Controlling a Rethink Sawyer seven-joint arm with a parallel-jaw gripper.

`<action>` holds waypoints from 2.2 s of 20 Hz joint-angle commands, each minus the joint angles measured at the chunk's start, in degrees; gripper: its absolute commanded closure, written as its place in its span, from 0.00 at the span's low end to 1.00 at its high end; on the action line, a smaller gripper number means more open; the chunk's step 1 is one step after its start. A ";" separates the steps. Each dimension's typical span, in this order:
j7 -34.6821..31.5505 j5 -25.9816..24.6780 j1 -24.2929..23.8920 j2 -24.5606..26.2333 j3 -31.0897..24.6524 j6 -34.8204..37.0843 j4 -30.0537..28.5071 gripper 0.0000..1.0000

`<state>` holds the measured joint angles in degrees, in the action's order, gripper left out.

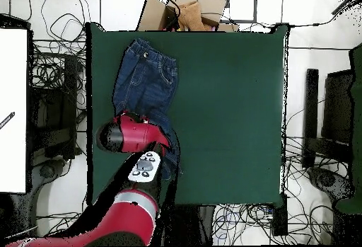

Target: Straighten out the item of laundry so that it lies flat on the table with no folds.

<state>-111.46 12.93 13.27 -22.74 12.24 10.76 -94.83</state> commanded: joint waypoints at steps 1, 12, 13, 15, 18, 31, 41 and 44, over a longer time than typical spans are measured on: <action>-14.03 4.04 1.61 2.10 -0.34 2.97 -0.12 1.00; -14.96 6.47 1.06 1.11 -2.72 -2.92 -4.73 1.00; -14.30 6.23 1.26 1.21 -2.49 -2.35 -4.44 1.00; -13.51 5.94 1.82 1.31 -1.98 -1.54 -4.16 1.00; -13.51 6.27 3.23 1.05 -1.17 0.29 -4.04 1.00; -14.81 7.93 4.81 -2.13 -3.10 -0.77 -8.67 1.00; -17.15 5.12 -3.33 -6.43 -6.70 -12.36 -22.64 1.00; -17.50 3.32 -5.10 -6.54 -7.18 -16.90 -25.74 1.00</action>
<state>-111.46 18.16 11.71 -28.69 12.49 -1.09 -108.27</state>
